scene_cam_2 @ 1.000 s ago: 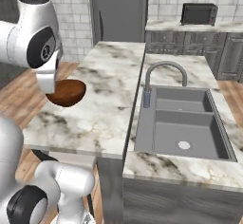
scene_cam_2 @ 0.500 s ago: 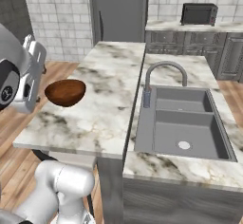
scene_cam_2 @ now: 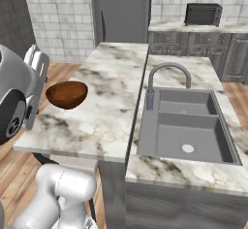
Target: Pick up the bowls from the cabinet and place each bowl in front of a stool on the dining counter.
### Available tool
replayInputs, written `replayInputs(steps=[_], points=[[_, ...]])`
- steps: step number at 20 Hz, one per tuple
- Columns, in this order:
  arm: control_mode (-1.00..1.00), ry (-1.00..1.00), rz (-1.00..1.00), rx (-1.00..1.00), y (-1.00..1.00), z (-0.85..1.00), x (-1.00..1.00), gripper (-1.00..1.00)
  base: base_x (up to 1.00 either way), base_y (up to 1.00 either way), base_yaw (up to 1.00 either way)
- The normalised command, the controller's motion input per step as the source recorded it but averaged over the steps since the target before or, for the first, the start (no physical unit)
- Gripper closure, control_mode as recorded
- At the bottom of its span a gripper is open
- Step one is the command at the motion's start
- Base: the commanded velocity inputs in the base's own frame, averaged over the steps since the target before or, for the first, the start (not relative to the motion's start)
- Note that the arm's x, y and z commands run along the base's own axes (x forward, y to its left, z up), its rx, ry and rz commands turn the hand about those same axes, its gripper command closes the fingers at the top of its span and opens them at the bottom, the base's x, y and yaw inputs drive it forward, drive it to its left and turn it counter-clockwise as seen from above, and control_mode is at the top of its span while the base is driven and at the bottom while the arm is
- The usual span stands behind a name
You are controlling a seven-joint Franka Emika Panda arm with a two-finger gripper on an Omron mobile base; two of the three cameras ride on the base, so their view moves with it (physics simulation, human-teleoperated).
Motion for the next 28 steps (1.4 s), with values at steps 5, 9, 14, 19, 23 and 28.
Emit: replayInputs(steps=[5,9,14,19,23,28], points=[[-1.0,-0.03,0.0,0.03,-0.08,0.0,-0.14,-1.0,0.0,0.0,0.0],[-1.0,0.0,0.0,0.0,-0.02,0.04,-0.11,-1.0,0.0,0.0,0.0],[1.0,0.0,0.0,0.0,0.0,0.0,0.0,-1.0,-0.75,-0.76,0.0],[1.0,0.0,0.0,0.0,0.0,0.0,0.0,-1.0,-0.65,-1.0,0.03],[1.0,0.0,0.0,0.0,0.0,0.0,0.0,-1.0,-0.3,-1.0,-0.24],[1.0,0.0,0.0,0.0,0.0,0.0,0.0,-1.0,0.0,-0.54,-0.79]])
